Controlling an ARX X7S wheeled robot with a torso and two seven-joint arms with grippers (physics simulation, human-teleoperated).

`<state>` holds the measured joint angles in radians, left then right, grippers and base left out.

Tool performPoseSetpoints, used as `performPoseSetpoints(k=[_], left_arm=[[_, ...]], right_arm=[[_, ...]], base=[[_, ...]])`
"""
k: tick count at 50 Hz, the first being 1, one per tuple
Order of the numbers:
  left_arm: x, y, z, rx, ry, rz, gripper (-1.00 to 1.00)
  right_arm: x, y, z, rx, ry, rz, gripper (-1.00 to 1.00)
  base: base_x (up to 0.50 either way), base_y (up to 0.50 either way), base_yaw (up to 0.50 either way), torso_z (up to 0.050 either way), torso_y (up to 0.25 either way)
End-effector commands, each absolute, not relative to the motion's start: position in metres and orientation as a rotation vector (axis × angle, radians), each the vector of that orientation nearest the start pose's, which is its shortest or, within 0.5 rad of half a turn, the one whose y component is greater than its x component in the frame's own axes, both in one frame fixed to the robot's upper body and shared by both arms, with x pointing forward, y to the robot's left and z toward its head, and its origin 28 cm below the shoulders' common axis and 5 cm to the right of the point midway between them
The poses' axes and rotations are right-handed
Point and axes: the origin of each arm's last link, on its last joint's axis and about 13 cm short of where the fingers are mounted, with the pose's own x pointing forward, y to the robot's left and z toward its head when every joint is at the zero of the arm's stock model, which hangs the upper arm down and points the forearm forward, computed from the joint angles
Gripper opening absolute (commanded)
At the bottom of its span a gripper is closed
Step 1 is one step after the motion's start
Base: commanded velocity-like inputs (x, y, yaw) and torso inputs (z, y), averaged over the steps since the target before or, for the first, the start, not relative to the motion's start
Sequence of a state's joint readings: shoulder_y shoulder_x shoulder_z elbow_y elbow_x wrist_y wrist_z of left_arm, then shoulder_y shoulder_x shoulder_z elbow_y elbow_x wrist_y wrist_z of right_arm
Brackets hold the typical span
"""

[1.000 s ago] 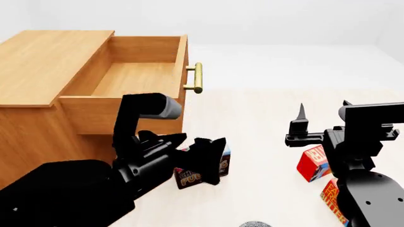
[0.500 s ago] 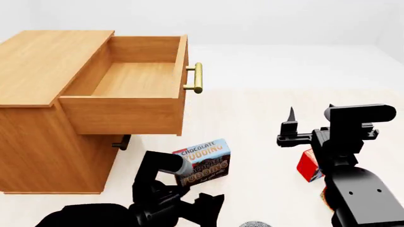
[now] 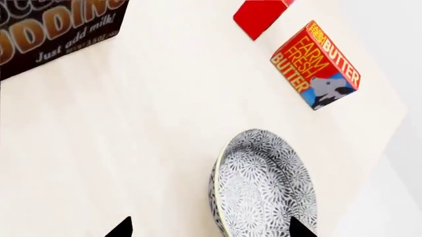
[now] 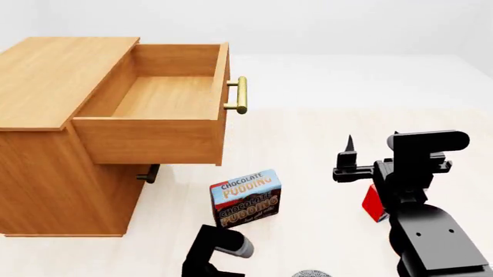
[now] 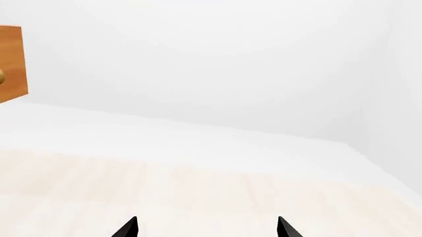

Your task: Put the bowl in the top drawer of the cabinet.

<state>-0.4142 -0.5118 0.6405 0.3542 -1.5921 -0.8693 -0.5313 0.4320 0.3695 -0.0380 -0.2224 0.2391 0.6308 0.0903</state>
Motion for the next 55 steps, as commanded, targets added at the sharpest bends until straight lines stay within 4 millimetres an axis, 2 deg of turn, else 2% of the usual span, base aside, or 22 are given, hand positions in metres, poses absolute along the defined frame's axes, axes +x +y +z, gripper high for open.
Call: performPoseSetpoints(k=[1,8,23,32,38,55], left_arm=[[0.180,0.155,0.091,-0.309,0.915,-0.742,1.00],[0.186,0.148,0.083,-0.297,0.939,-0.710,1.00],[0.184,0.130,0.075,-0.235,0.965,-0.695,1.00],[0.177,0.119,0.076,-0.203,0.967,-0.706,1.00],[0.181,0.113,0.075,-0.201,0.970,-0.692,1.00],[0.185,0.107,0.061,-0.164,0.989,-0.640,1.00]], right_arm=[[0.282,-0.168,0.131,-0.163,-0.003,-0.053,1.00],[0.280,-0.168,0.127,-0.153,-0.001,-0.047,1.00],[0.279,-0.167,0.120,-0.119,-0.011,-0.019,1.00],[0.278,-0.165,0.119,-0.111,-0.019,-0.001,1.00],[0.277,-0.165,0.118,-0.104,-0.023,0.005,1.00],[0.277,-0.164,0.114,-0.090,-0.028,0.021,1.00]], base=[[0.00,0.00,0.00,0.000,0.000],[0.00,0.00,0.00,0.000,0.000],[0.00,0.00,0.00,0.000,0.000],[0.00,0.00,0.00,0.000,0.000],[0.00,0.00,0.00,0.000,0.000],[0.00,0.00,0.00,0.000,0.000]])
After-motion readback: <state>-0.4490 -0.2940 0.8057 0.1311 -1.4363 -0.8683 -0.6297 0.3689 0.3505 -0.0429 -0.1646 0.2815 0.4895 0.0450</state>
